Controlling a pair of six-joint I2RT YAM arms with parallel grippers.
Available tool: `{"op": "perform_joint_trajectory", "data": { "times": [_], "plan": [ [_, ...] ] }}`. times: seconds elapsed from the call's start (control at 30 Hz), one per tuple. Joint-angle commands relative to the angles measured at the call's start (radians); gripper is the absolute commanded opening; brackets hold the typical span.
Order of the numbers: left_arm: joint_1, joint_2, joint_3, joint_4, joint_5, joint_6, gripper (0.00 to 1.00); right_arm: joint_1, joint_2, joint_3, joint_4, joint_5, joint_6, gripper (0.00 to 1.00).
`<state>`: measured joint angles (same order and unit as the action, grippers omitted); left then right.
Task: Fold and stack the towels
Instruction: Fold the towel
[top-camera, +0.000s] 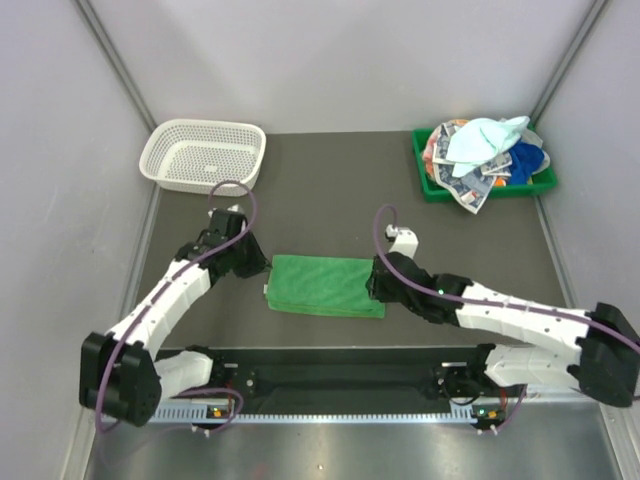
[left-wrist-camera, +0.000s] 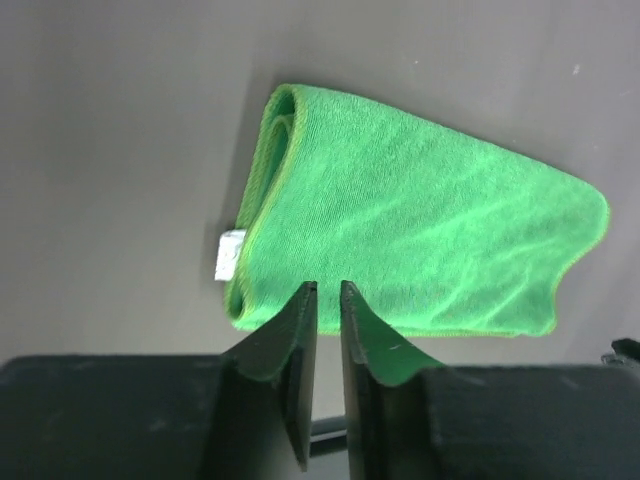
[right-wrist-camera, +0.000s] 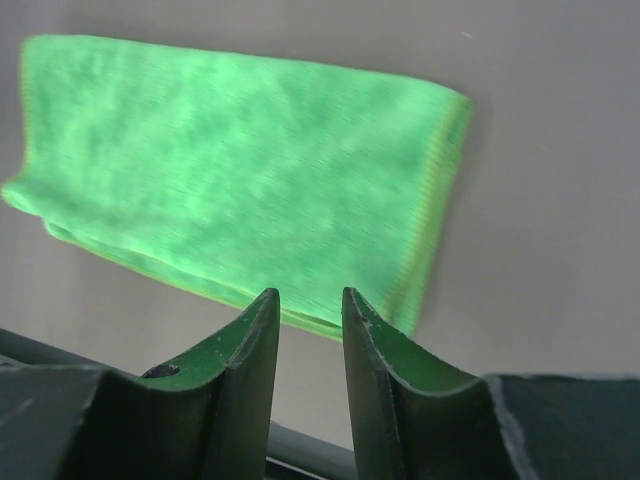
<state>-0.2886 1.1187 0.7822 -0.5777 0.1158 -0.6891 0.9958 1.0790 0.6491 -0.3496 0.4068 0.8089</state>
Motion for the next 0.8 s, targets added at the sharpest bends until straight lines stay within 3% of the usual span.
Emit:
{"op": "perform_joint_trajectory", "data": {
  "times": [0.0, 0.23, 0.47, 0.63, 0.77],
  "plan": [
    [-0.026, 0.087, 0.022, 0.074, 0.005, -0.029, 0.18, 0.033, 0.103, 0.099, 0.029, 0.029, -0.037, 0.32],
    [-0.057, 0.190, -0.098, 0.191, -0.038, -0.066, 0.14, 0.043, 0.268, -0.012, 0.161, -0.045, 0.053, 0.28],
    [-0.057, 0.199, -0.204, 0.208, -0.062, -0.090, 0.14, 0.078, 0.154, -0.264, 0.251, -0.069, 0.216, 0.26],
    [-0.057, 0.182, -0.213, 0.190, -0.059, -0.090, 0.14, 0.089, 0.147, -0.253, 0.232, -0.063, 0.216, 0.25],
    [-0.057, 0.148, -0.132, 0.129, -0.065, -0.060, 0.17, 0.098, 0.096, -0.226, 0.176, -0.040, 0.211, 0.25]
  ]
}}
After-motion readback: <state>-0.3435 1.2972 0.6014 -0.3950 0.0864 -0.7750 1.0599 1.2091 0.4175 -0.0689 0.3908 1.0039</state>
